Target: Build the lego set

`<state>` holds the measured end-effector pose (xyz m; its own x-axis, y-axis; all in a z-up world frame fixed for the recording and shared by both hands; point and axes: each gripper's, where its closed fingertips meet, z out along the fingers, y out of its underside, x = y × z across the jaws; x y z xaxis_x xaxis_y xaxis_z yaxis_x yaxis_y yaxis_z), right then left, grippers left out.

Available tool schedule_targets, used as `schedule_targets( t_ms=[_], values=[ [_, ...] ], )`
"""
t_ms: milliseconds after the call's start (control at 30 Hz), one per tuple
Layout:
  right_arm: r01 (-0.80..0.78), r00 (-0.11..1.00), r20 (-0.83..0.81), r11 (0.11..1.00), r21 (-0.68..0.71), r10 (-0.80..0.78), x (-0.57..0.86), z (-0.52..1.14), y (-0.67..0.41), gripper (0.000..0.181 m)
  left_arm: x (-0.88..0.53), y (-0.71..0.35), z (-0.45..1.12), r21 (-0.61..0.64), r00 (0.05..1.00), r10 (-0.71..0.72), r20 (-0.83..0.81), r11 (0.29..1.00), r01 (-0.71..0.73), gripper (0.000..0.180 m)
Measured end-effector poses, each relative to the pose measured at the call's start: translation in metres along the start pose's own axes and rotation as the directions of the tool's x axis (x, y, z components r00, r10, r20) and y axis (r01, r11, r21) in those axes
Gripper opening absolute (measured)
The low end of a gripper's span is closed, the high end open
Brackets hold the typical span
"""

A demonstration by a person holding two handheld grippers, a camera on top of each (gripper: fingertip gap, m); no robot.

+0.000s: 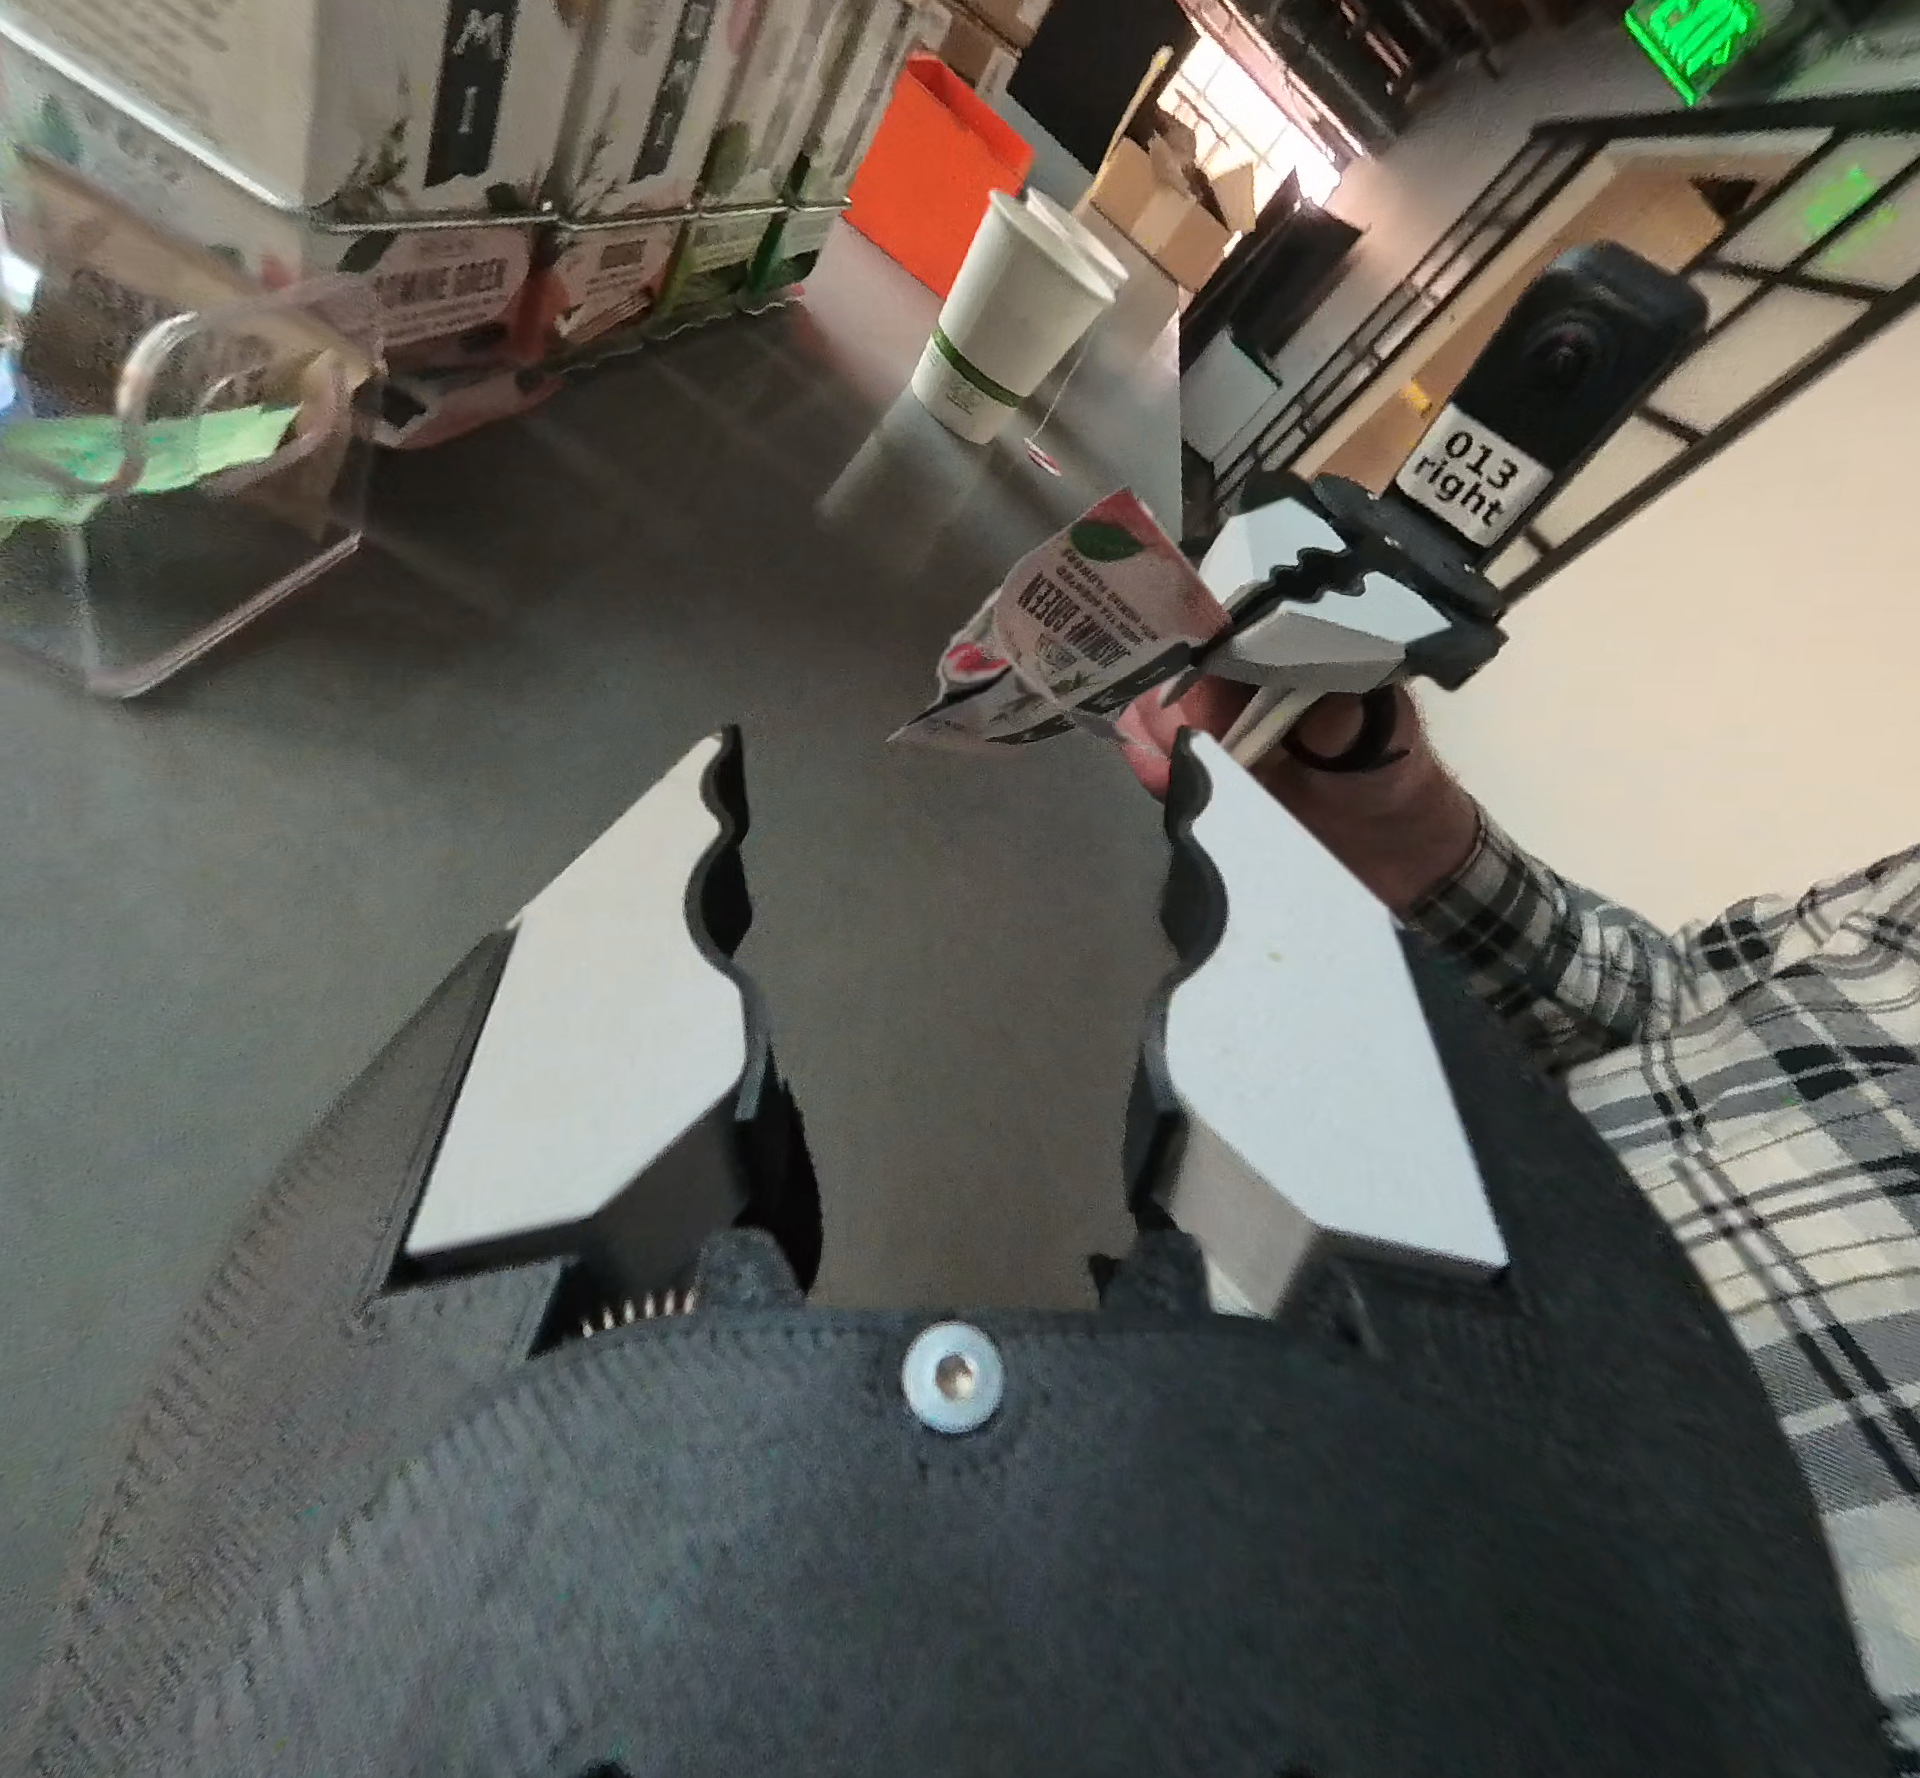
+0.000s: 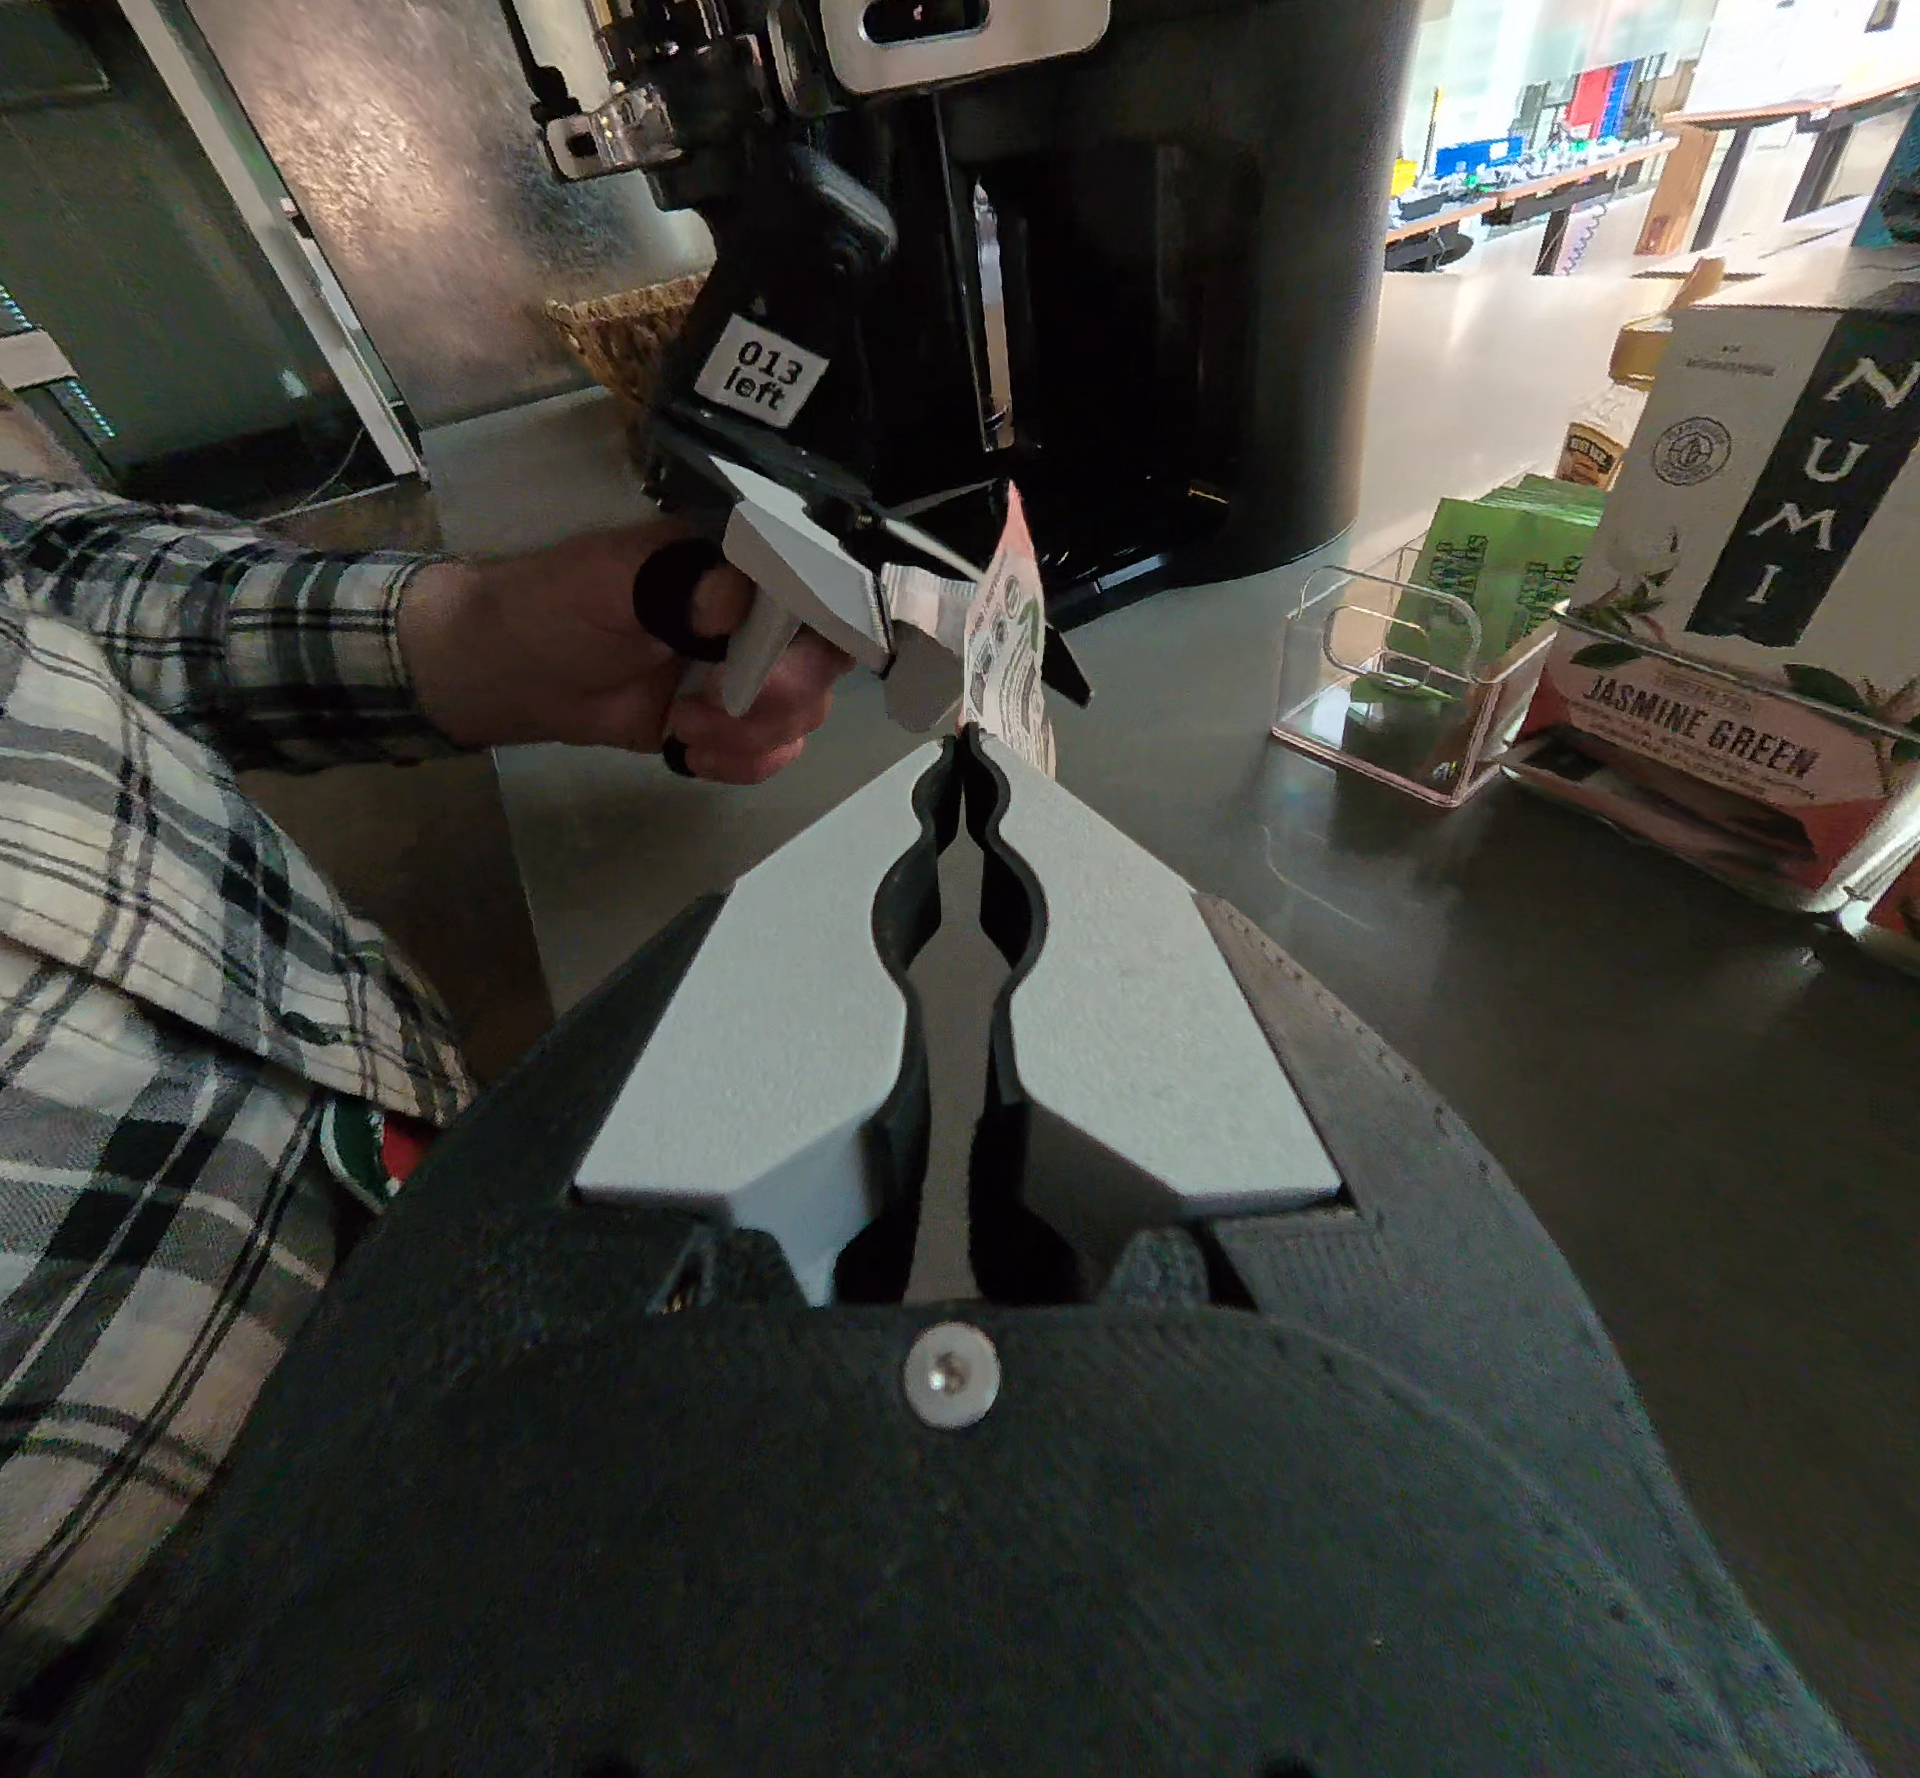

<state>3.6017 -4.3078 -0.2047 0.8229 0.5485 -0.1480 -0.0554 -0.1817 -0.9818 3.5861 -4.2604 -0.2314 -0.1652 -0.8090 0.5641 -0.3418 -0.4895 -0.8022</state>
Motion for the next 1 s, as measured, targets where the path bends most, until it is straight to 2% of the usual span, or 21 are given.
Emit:
schedule_targets(
  t_ms=[100, 200, 267, 333, 433, 633, 733, 767, 833, 867, 967, 1000],
  values=[
    [-0.037, 0.999, 0.005, 0.998, 0.054, 0.037, 0.000, 0.005, -0.009, 0.000, 0.003, 0.004, -0.005, 0.015, 0.999, -0.049, -0.024, 0.999, 0.049, 0.073],
    [-0.172, 0.979, 0.126, 0.981, 0.089, 0.160, -0.011, 0.010, -0.014, 0.000, 0.015, 0.004, -0.002, 0.031, 0.994, -0.047, -0.103, 0.998, 0.051, 0.063],
    [-0.277, 0.951, 0.173, 0.954, 0.118, 0.255, -0.009, 0.012, -0.018, 0.000, 0.027, -0.005, -0.001, 0.082, 0.982, -0.047, -0.185, 0.995, 0.063, 0.052],
    [-0.316, 0.939, 0.183, 0.942, 0.115, 0.293, -0.007, 0.013, -0.017, 0.000, 0.030, -0.010, 0.000, 0.110, 0.977, -0.060, -0.206, 0.990, 0.083, 0.050],
    [-0.219, 0.971, 0.118, 0.972, 0.083, 0.209, -0.011, 0.019, -0.015, 0.000, 0.032, -0.010, 0.003, 0.102, 0.971, -0.089, -0.223, 0.988, 0.114, 0.049],
    [-0.064, 0.998, -0.022, 0.998, -0.016, 0.064, -0.009, 0.037, -0.007, 0.000, 0.028, -0.010, -0.001, 0.115, 0.975, -0.084, -0.208, 0.987, 0.109, 0.013],
    [-0.073, 0.997, 0.023, 0.997, -0.016, 0.073, -0.015, 0.043, -0.010, 0.000, 0.030, -0.013, -0.010, 0.121, 0.970, -0.055, -0.235, 0.989, 0.085, 0.007],
    [-0.101, 0.994, 0.050, 0.995, -0.006, 0.101, -0.015, 0.042, -0.012, 0.002, 0.029, -0.015, -0.014, 0.138, 0.976, -0.019, -0.217, 0.989, 0.050, 0.004],
    [-0.145, 0.988, 0.050, 0.989, 0.018, 0.143, -0.009, 0.039, -0.016, 0.022, 0.030, -0.020, -0.022, 0.148, 0.976, 0.011, -0.216, 0.989, 0.022, 0.003],
    [-0.152, 0.987, 0.056, 0.988, 0.023, 0.151, -0.008, 0.037, -0.018, 0.025, 0.029, -0.019, -0.024, 0.138, 0.980, 0.047, -0.195, 0.990, -0.020, 0.002],
    [-0.170, 0.983, 0.065, 0.985, -0.014, 0.171, -0.010, 0.041, -0.017, 0.053, 0.036, -0.013, -0.026, 0.079, 0.971, 0.149, -0.185, 0.987, -0.137, 0.001],
    [-0.173, 0.981, 0.083, 0.984, -0.040, 0.176, -0.013, 0.045, -0.015, 0.052, 0.040, -0.013, -0.027, 0.078, 0.964, 0.174, -0.203, 0.984, -0.161, 0.001]
  ],
)
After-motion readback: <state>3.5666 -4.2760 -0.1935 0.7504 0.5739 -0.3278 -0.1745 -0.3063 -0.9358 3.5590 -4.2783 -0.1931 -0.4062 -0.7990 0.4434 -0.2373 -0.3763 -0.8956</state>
